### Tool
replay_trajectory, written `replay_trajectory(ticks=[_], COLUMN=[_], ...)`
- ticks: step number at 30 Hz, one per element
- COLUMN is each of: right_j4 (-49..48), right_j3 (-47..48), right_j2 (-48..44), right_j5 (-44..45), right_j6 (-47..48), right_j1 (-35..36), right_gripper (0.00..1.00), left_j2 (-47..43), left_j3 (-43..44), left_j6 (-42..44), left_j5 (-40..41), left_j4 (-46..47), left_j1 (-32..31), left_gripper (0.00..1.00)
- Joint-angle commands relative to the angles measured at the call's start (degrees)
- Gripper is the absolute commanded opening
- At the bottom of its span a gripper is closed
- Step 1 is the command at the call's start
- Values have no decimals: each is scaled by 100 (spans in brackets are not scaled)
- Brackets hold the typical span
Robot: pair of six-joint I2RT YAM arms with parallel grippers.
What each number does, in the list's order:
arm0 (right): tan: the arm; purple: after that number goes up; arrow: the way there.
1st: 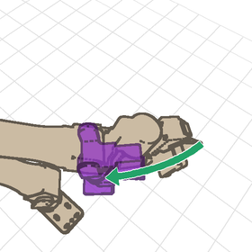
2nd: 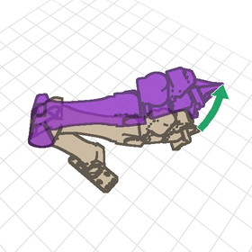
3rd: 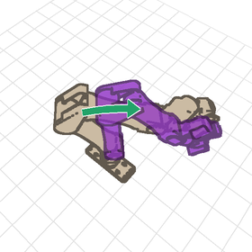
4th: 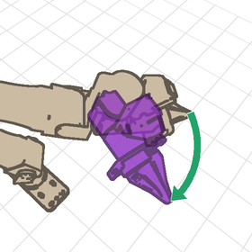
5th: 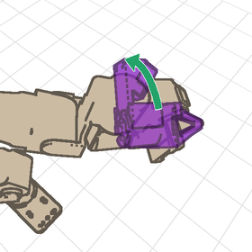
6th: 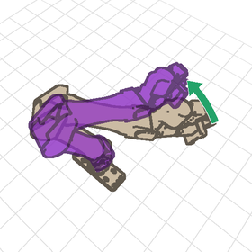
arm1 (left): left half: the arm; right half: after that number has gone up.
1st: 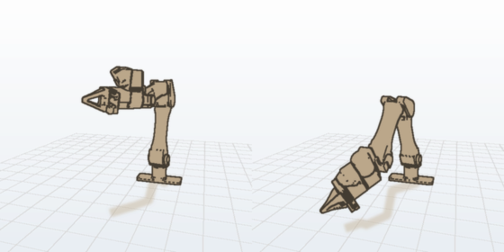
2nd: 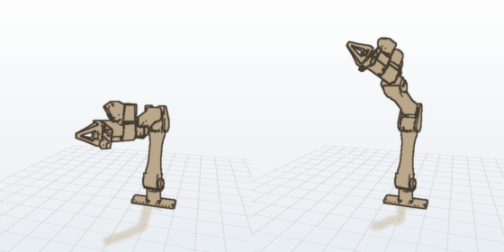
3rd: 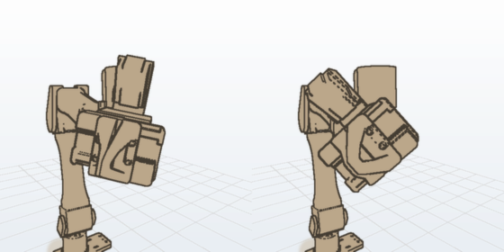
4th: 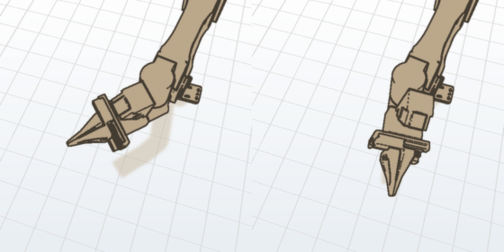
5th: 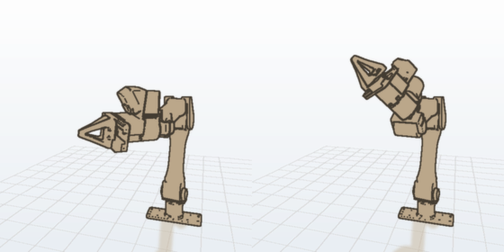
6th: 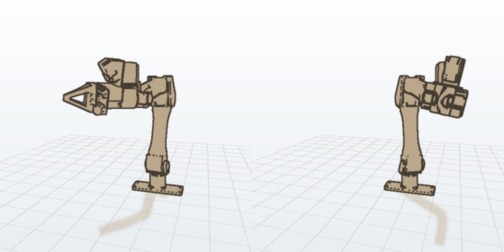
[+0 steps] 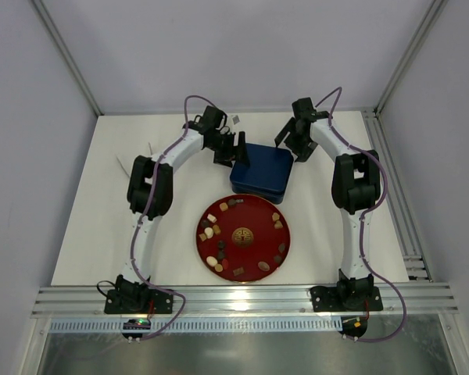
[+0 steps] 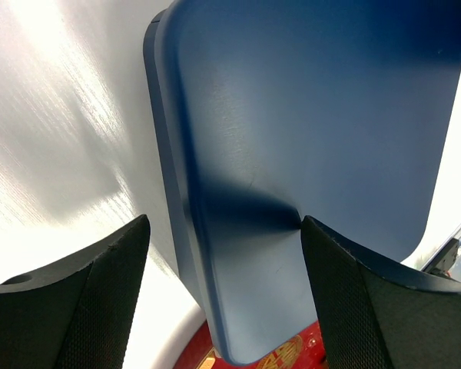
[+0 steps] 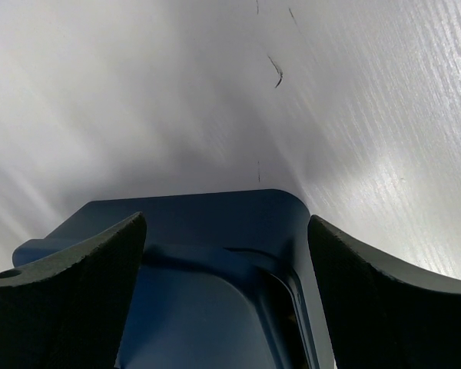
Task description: Pack the chocolate
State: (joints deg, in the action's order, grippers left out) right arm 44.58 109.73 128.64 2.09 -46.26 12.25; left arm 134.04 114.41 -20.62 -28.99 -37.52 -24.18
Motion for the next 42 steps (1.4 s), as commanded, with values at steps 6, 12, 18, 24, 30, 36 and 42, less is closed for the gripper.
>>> replay_trajectory(ticks=[6,12,18,24,30,36,42], right_j4=[262,271,210,192,139,69,-45], right_j3=[-22,-22,4,48,31,13,-31], right_j2=[-181,-111,-85,-67,-58,-41,-58], right_j5=[-138,-428,-525,-569,-578,-631,-657], right_j6=[-339,-515,-577,-516,-472,-463,-393], right_j1=[23,23,23,-3,-12,-21,-21], right_gripper=[86,85,77,63,60,40,39], left_j2=[-334,-396,-414,-413,-387,-413,-449], left_j3=[-252,-366,-428,-481,-507,-604,-630], left_j6=[58,32,6,-12,-21,-30,-21], left_j5=[254,210,140,87,131,315,675], left_j4=[236,341,482,553,561,482,246], left_j1=[1,-16,-51,-86,-104,-139,-174], left_gripper=[77,77,76,76,75,74,74])
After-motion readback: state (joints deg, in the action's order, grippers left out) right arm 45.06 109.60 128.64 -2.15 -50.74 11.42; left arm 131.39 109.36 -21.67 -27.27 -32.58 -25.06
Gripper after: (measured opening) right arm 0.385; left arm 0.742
